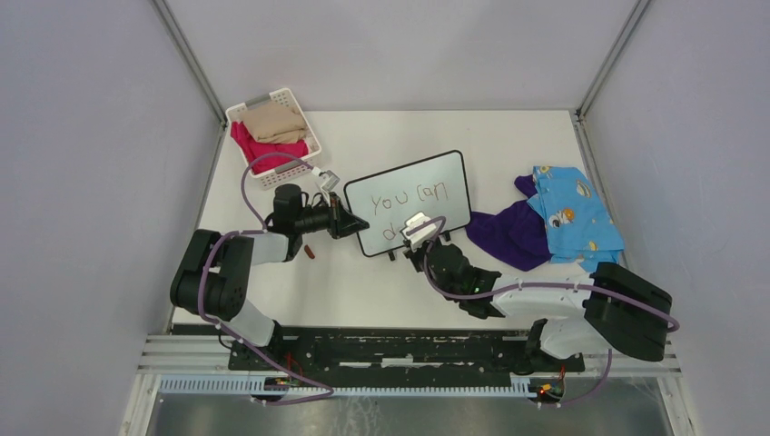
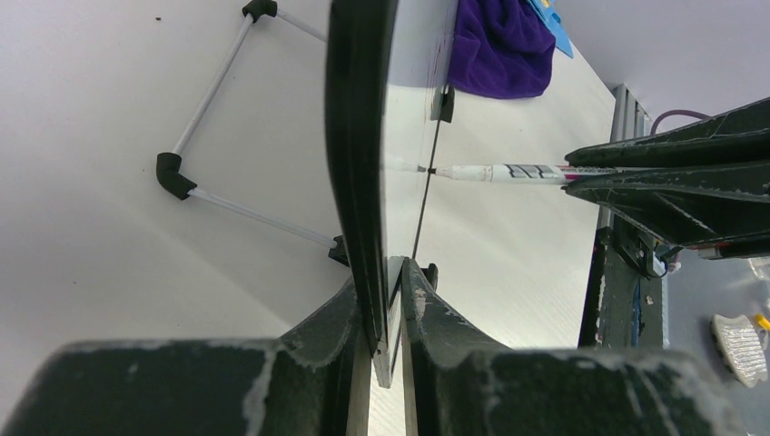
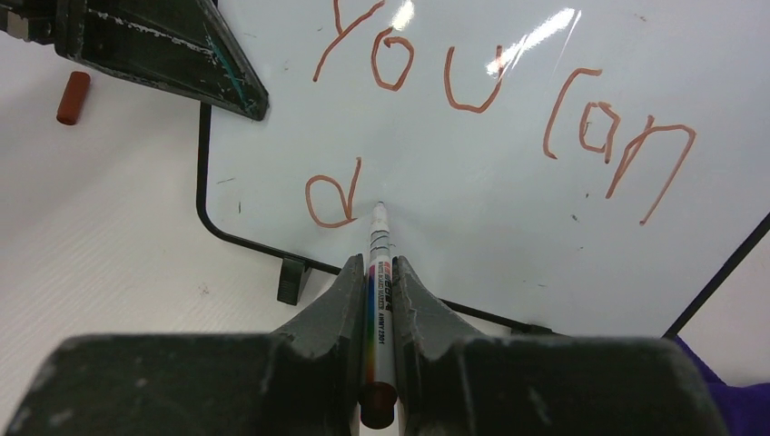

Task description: Write a sentence on the whiteboard

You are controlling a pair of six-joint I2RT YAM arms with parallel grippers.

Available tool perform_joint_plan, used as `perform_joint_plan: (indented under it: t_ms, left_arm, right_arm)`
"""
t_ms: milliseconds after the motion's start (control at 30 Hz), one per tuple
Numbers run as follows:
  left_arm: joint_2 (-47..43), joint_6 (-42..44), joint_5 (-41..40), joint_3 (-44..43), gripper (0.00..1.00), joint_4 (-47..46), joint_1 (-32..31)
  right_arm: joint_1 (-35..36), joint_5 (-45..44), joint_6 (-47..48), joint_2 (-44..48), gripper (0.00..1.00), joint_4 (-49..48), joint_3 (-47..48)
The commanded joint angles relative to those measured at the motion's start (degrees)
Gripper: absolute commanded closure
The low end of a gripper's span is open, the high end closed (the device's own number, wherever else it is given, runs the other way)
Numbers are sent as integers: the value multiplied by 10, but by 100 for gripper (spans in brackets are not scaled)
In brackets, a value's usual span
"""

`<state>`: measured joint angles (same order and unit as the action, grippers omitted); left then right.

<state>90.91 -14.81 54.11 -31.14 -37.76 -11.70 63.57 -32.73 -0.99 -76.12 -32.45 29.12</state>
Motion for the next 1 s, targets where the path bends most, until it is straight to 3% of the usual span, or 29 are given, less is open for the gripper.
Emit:
perform_joint_plan:
  t_ms: [0,967]
  left_arm:
    - [12,52,-40,-1,98,48,-9]
    - [10,55,-42,-2,98,53,-9]
  right_arm:
    - [-3,12,2,-12,100,-22,20]
    - [-37,-11,-23,2,100,20,-6]
